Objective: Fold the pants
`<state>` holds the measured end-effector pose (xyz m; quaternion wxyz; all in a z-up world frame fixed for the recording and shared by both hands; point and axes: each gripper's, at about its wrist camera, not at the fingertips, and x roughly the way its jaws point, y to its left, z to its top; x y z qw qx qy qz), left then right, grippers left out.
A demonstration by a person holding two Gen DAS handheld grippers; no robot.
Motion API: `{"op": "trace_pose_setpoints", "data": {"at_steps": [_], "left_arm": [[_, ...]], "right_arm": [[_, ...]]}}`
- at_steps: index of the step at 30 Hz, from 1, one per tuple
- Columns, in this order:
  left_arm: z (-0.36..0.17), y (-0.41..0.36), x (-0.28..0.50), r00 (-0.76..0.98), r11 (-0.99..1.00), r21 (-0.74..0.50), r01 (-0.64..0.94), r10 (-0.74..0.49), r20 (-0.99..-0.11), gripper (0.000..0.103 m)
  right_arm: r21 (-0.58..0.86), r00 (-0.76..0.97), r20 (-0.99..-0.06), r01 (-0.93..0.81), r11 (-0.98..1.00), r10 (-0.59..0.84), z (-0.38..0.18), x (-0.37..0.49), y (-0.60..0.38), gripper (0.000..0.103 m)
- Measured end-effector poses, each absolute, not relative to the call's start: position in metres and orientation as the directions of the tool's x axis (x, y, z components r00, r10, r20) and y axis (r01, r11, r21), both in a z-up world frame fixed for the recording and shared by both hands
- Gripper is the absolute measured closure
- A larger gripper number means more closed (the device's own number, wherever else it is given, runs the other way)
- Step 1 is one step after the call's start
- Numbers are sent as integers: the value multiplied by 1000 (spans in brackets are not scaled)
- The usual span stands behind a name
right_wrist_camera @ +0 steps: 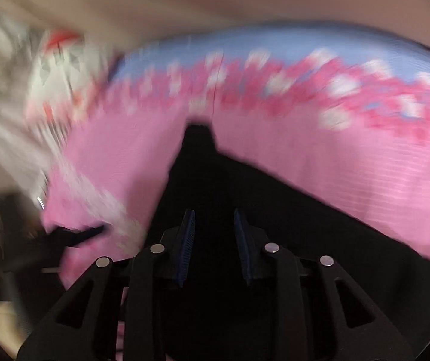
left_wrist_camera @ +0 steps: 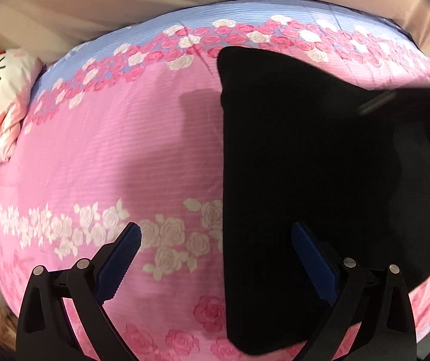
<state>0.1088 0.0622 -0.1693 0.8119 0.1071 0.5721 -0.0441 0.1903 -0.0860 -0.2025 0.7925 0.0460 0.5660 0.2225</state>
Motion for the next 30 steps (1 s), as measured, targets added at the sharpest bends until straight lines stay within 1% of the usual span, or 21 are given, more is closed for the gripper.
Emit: {"op": "trace_pose_setpoints", "data": {"at_steps": [2, 3, 4, 6, 8, 9, 10, 12, 14, 15, 17, 18, 19, 21, 22, 23, 25, 26, 28, 29, 30], "left_arm": [[-168, 66, 100, 335, 971, 123, 205, 49, -941, 5], [-169, 70, 94, 327, 970, 117, 211, 43, -944, 5], [-171, 73, 90, 322, 973, 103, 209, 31, -946, 5], [-175, 79, 83, 310, 977, 70, 200, 5, -951, 5], [-181, 86, 79, 305, 985, 30, 173, -25, -952, 5], [-183, 90, 78, 299, 988, 1, 153, -45, -953, 5], [-183, 92, 78, 295, 990, -15, 141, -57, -954, 5], [-184, 97, 80, 297, 992, -18, 122, -53, -953, 5], [-184, 98, 82, 289, 991, -35, 130, -71, -955, 5], [-185, 99, 83, 279, 990, -42, 133, -78, -957, 5], [-187, 101, 82, 270, 990, -58, 132, -92, -958, 5], [-188, 102, 81, 271, 990, -61, 130, -95, -958, 5], [-188, 103, 80, 273, 990, -63, 127, -95, -957, 5], [-187, 102, 79, 274, 991, -56, 123, -88, -958, 5], [-186, 101, 79, 269, 991, -46, 126, -79, -960, 5], [-185, 99, 80, 266, 991, -32, 133, -67, -962, 5], [-182, 93, 79, 278, 988, 11, 156, -33, -960, 5], [-181, 90, 78, 285, 986, 31, 166, -18, -958, 5], [-181, 85, 77, 292, 983, 59, 175, 5, -956, 5], [-180, 83, 77, 294, 982, 70, 177, 15, -956, 5], [-180, 81, 78, 294, 981, 78, 177, 23, -955, 5]], "right_arm": [[393, 249, -864, -215, 894, 439, -200, 202, -92, 79], [426, 268, -842, -199, 883, 467, -186, 200, -93, 77], [433, 287, -824, -234, 870, 488, -175, 197, -88, 76], [393, 259, -836, -332, 857, 484, -167, 194, -61, 76], [340, 252, -862, -352, 872, 439, -179, 203, -45, 76], [339, 225, -879, -323, 884, 420, -200, 217, -42, 78], [392, 216, -863, -285, 875, 457, -214, 229, -47, 78], [463, 201, -838, -231, 856, 507, -213, 237, -50, 78], [479, 210, -828, -219, 850, 520, -198, 230, -50, 78], [490, 241, -805, -247, 836, 543, -184, 218, -49, 77], [454, 255, -812, -290, 843, 525, -179, 206, -40, 78], [400, 244, -845, -301, 866, 475, -193, 203, -34, 78], [384, 227, -861, -295, 875, 455, -204, 207, -33, 80], [467, 237, -826, -220, 856, 511, -201, 213, -49, 81], [515, 253, -801, -173, 840, 543, -191, 213, -58, 80], [547, 308, -759, -174, 819, 573, -170, 204, -74, 79], [496, 379, -760, -185, 848, 528, -147, 187, -100, 80], [450, 404, -783, -160, 879, 474, -145, 173, -123, 80], [365, 392, -845, -74, 928, 364, -166, 157, -158, 80], [316, 359, -883, -22, 949, 302, -190, 147, -183, 84], [395, 390, -843, -20, 918, 371, -196, 141, -195, 86]]}}
